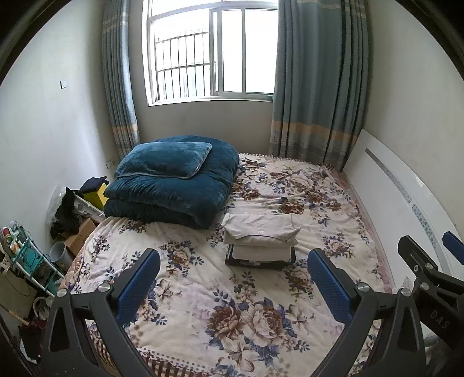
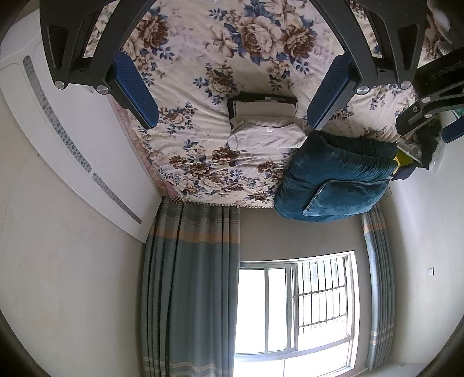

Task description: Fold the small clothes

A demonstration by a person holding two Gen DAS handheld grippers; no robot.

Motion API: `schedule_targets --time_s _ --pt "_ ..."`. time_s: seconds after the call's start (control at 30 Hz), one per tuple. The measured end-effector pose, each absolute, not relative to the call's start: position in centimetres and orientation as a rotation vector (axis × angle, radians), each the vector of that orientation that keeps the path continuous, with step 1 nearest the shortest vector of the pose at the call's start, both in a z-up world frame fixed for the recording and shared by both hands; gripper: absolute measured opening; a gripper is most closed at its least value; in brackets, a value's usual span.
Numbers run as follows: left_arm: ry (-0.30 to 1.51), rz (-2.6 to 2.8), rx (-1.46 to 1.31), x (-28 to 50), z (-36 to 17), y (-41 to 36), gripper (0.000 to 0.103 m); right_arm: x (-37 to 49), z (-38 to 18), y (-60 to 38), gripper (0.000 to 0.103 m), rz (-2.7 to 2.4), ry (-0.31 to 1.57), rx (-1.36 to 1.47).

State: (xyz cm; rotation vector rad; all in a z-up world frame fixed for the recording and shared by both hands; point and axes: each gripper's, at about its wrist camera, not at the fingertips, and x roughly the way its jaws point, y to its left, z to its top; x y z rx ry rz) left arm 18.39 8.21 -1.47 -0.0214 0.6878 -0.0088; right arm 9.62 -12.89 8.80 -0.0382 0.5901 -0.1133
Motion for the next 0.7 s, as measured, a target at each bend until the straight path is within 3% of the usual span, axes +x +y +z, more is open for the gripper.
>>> schedule_targets --time_s 0.7 --pt "0.693 0.010 -0.024 17.72 -1.50 8.23 0.103 9.33 9.23 -12.77 0.103 -0.108 0.603 -0.039"
